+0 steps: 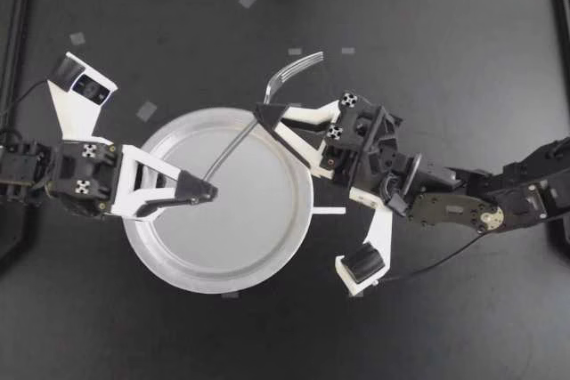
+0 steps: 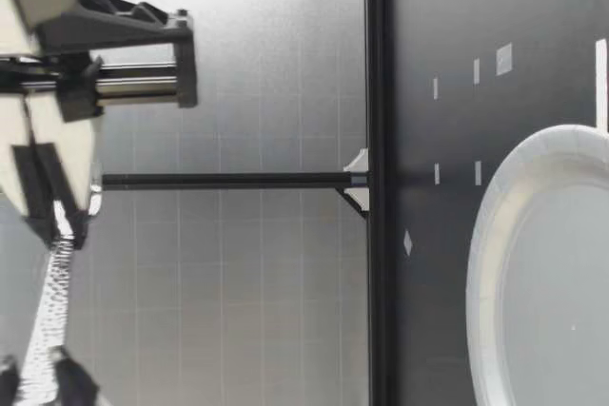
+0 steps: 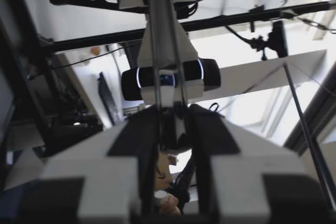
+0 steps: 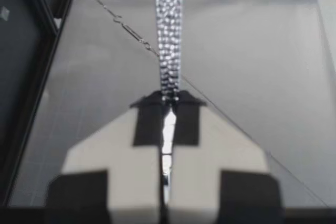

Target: Pick up the fork and place it on the plate.

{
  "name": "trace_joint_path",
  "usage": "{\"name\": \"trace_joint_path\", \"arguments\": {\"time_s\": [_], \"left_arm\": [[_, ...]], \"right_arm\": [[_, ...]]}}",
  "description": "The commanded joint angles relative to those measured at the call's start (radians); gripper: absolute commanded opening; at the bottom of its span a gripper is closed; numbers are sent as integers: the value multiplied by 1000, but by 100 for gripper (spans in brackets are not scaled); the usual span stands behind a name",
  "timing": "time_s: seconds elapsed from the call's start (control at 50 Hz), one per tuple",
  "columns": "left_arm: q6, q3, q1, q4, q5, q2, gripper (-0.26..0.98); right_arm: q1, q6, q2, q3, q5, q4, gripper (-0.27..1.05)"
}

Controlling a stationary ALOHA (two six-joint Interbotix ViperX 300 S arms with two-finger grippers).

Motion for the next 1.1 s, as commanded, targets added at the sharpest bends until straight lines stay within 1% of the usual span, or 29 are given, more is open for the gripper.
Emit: {"name": "trace_joint_path", "arguments": {"time_s": [0.0,0.08,0.16,0.26,0.3,0.32,0.4,0.48,0.54,0.58,0.62,0.64,0.74,0.84,0.9,0.96,1.08], "left_arm": [[6,-18,-2,2,9,-25,3],[12,-17,-2,2,15,-32,3],[28,-11,-2,3,15,-38,3],[43,-3,-2,3,17,-43,3],[51,2,-2,3,23,-48,3],[58,3,-2,2,28,-51,3],[94,9,-2,3,52,-66,3],[143,15,-2,3,110,-101,3],[189,17,2,5,190,-153,3],[222,15,6,8,267,-202,3],[256,11,6,14,365,-259,3],[285,8,6,20,456,-305,3],[377,-18,6,31,827,-463,3],[454,-46,6,31,1193,-586,3],[491,-51,6,28,1328,-624,3],[523,-48,3,23,1388,-638,3],[572,-32,-23,2,1414,-591,3]], "right_arm": [[2,3,-2,-29,-2,21,-8],[2,0,-3,-37,-31,61,5],[2,0,-8,-41,-54,107,33],[2,2,-9,-41,-49,114,70],[2,2,-9,-43,-41,114,80],[3,3,-9,-43,-37,114,81],[2,8,-21,-46,-34,114,77],[3,23,-44,-48,-26,114,76],[3,43,-75,-49,-26,114,76],[3,55,-95,-49,-26,114,76],[3,72,-117,-48,-28,114,76],[3,80,-127,-48,-32,114,76],[3,132,-179,-46,-35,114,76],[3,178,-215,-37,-46,114,76],[3,212,-222,-29,-54,115,76],[3,242,-227,-14,-54,115,76],[3,304,-235,34,-25,120,76]]}}
